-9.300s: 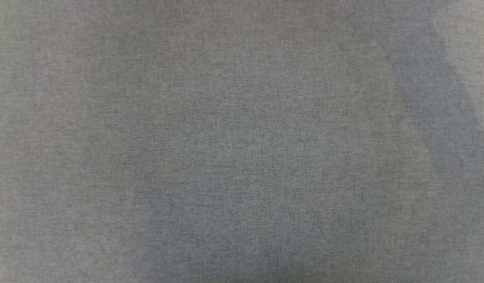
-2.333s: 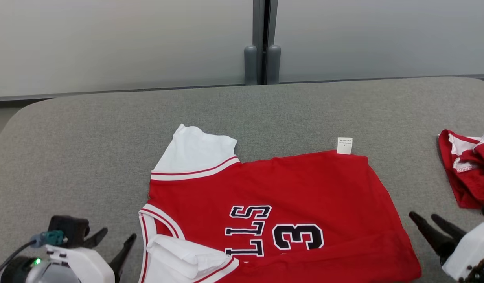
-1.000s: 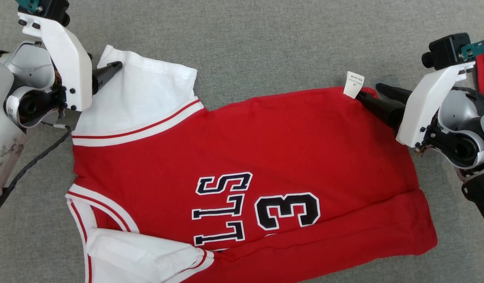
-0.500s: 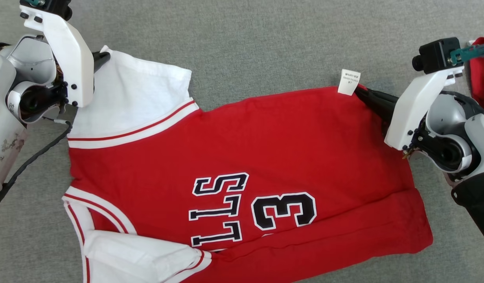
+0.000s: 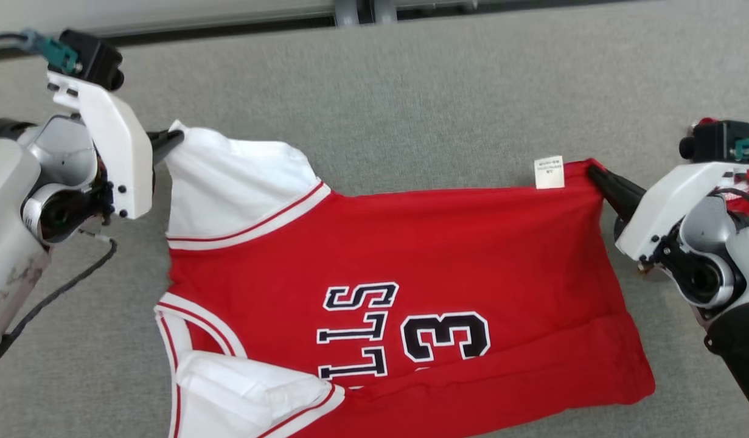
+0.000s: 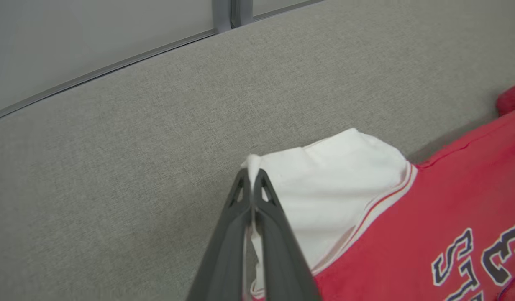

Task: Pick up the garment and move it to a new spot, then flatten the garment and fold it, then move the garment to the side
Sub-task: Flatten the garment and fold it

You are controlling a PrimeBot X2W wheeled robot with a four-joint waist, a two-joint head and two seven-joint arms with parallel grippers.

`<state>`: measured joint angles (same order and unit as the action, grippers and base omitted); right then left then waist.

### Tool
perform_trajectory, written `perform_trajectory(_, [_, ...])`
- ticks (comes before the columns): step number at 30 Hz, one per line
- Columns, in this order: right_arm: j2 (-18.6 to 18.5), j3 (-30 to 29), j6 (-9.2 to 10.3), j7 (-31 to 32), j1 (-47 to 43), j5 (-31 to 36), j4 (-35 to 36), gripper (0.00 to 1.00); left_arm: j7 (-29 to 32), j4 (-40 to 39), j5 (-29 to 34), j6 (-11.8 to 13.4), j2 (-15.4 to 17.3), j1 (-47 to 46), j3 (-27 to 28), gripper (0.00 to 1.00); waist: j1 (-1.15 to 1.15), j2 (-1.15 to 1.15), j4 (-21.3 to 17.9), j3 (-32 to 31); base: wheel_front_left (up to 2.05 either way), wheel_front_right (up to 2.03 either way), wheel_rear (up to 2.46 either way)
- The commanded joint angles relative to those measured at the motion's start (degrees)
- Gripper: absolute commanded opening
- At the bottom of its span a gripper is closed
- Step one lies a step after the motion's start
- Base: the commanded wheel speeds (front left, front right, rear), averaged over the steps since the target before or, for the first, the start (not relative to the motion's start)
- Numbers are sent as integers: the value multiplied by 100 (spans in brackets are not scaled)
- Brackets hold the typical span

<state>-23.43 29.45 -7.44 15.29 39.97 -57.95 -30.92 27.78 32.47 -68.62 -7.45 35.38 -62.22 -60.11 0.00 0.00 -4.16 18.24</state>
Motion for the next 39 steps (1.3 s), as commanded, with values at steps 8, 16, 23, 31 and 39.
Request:
perform_trajectory(8, [53,-43,-10,-337,-337,-125,-241,0,53,-529,-501,-2,281,510,-149,0,0,0,194,-799,0,0,0])
perform_trajectory(16, [-111,41,-10,-45,-633,-298,-205,0,867,-1293,-1153,-2,686,827,-341,0,0,0,258,-1051,0,0,0])
perform_trajectory(23, [-150,23,-10,108,-717,-257,-351,0,1610,-1931,-1673,65,1002,1054,-472,0,0,0,269,-1061,0,0,0])
perform_trajectory(31, [-157,31,-10,389,-825,-308,-337,0,2081,-2722,-1930,313,1364,1320,-646,0,0,0,261,-1049,0,0,0])
perform_trajectory(39, [-214,59,-10,714,-1044,-348,-162,0,2445,-3314,-2241,505,1681,1569,-774,0,0,0,246,-1078,0,0,0])
